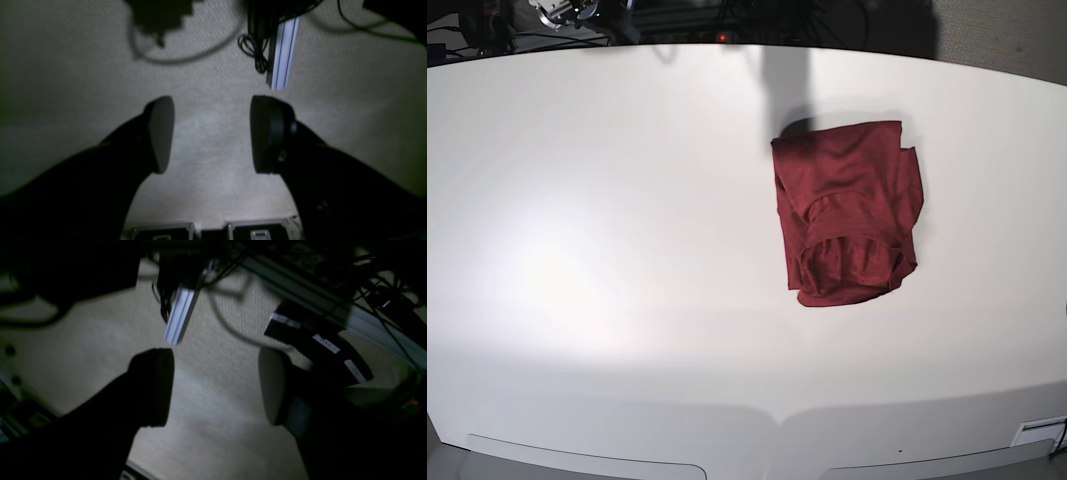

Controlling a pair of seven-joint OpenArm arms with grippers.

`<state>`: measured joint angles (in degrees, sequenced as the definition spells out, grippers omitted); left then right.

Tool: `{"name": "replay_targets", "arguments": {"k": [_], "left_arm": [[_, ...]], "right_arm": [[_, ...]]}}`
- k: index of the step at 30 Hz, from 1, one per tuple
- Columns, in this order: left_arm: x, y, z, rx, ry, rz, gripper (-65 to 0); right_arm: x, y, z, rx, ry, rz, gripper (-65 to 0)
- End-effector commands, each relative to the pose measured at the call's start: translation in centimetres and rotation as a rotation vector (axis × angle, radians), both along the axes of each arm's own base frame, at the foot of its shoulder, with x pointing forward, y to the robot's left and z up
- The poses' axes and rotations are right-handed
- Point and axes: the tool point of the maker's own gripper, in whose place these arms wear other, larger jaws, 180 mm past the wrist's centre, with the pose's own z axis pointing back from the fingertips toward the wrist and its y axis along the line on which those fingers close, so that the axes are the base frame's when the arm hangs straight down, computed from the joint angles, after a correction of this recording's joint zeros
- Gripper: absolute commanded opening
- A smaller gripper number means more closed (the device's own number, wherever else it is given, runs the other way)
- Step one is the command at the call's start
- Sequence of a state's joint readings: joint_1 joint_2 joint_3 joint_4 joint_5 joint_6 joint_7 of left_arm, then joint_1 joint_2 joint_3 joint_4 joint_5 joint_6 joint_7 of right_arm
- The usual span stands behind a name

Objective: Fold the T-shirt properly

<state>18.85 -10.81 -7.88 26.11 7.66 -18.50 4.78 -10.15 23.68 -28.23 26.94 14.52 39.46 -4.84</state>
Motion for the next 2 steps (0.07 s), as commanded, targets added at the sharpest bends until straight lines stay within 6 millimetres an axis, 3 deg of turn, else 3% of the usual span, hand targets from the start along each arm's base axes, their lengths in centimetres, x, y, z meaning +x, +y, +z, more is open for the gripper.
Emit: {"name": "replay_targets", "arguments": {"k": [1,2], "left_arm": [[0.46,0.69,0.08,0.010,-0.009,0.000,-30.0],[1.07,0.71,0.03,0.009,-0.019,0.000,-30.0]], "right_arm": [[-0.27,-0.78,0.22,-0.008,0.016,-0.005,-25.4],[-0.37,-0.83,0.23,-0.010,0.022,-0.005,-25.4]]}}
